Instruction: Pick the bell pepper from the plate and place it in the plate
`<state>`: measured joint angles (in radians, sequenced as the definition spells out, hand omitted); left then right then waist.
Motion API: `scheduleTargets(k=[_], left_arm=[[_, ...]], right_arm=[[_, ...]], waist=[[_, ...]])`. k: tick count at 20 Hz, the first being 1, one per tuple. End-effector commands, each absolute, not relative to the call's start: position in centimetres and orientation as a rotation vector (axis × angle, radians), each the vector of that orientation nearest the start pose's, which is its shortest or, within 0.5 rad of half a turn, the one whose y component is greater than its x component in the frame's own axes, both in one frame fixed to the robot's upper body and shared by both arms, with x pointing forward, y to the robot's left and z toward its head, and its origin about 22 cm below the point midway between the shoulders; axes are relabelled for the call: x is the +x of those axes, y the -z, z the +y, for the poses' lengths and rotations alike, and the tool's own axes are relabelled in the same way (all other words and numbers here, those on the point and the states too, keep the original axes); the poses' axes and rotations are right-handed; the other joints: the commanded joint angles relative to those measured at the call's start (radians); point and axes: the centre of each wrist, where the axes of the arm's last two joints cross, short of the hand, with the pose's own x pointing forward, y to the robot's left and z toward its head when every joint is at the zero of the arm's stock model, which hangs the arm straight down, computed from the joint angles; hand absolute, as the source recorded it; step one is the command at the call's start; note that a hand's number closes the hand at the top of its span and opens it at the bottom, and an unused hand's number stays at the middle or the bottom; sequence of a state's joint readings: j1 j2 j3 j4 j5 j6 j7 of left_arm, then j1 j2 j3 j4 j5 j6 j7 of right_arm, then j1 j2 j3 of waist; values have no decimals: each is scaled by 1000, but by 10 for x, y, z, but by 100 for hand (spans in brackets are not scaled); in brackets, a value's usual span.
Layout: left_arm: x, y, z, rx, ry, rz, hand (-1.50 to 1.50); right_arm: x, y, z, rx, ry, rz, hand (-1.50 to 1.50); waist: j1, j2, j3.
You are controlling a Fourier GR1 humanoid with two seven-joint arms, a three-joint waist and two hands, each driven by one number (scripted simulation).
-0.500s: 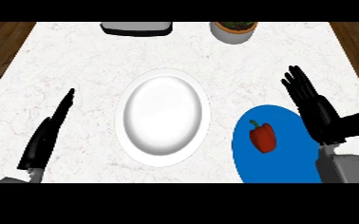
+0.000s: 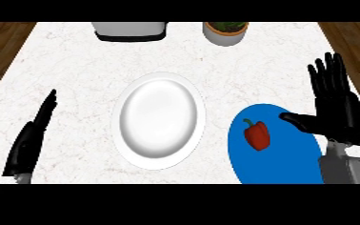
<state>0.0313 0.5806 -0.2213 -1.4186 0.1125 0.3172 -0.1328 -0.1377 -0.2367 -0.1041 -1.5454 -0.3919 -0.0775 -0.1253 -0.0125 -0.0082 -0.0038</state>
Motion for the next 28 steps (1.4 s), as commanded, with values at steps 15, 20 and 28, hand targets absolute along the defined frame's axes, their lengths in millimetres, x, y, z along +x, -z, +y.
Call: scheduleTargets(k=[15, 20, 28], left_arm=[[216, -2, 332, 471, 286, -1518, 0], [212, 1, 337, 481, 297, -1517, 0], [209, 8, 331, 474, 287, -1511, 0]], right_arm=[[146, -70, -283, -229, -36, -1766, -150], [150, -94, -311, -339, -240, -1594, -150], [192, -120, -313, -351, -406, -1372, -150]], waist=[[8, 5, 2], [18, 8, 3], [23, 10, 3]])
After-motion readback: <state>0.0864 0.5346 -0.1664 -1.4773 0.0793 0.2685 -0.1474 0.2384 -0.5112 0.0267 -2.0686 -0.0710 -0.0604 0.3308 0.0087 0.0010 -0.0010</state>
